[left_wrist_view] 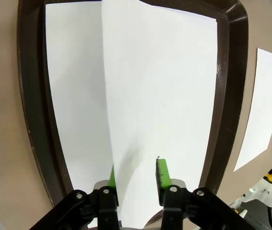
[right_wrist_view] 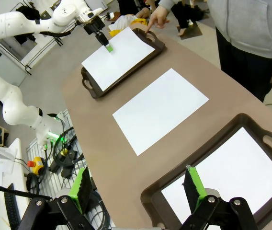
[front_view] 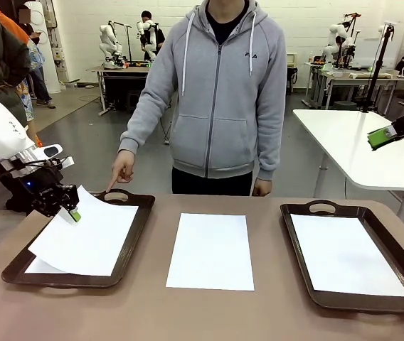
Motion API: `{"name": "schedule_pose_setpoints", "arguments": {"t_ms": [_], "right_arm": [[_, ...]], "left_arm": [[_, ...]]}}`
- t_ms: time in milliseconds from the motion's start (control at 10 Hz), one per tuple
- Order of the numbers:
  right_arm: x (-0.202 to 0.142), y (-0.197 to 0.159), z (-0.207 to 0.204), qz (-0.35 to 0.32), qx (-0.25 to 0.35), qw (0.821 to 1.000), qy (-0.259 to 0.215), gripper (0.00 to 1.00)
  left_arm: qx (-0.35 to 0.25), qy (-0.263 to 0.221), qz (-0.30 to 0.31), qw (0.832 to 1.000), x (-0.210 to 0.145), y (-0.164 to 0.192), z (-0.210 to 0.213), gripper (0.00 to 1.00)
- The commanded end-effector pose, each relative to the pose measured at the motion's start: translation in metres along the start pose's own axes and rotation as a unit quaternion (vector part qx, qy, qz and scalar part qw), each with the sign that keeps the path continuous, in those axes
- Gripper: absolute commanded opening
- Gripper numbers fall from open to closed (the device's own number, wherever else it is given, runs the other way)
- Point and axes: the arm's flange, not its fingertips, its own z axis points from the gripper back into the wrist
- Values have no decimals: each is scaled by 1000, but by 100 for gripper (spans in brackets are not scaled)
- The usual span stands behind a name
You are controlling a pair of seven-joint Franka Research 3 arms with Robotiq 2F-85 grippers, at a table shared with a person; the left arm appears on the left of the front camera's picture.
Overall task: Sort the A4 documents.
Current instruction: Place the A4 Paper in the designated Handle tray.
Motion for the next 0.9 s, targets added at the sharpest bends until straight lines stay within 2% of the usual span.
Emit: {"name": "schedule_pose_setpoints", "arguments": {"t_ms": [0,100,200,300,400,800], "right_arm": [[0,0,-2,-1,1,1000,-5,100],[0,0,-2,-1,1,1000,-5,100],[0,0,-2,-1,1,1000,-5,100],[0,0,-2,-1,1,1000,-5,100],[0,0,-2,-1,1,1000,-5,100],[0,0,-2,-1,1,1000,-5,100]], "left_arm": [[25,-5,16,1000,0,0,9,76],[20,-7,17,1000,-2,1,13,60],[24,-12,16,1000,-4,0,16,94],[29,-13,16,999,-6,0,19,79],[29,-17,16,999,-8,-1,23,100],[26,-35,23,999,-10,-3,26,100]]}}
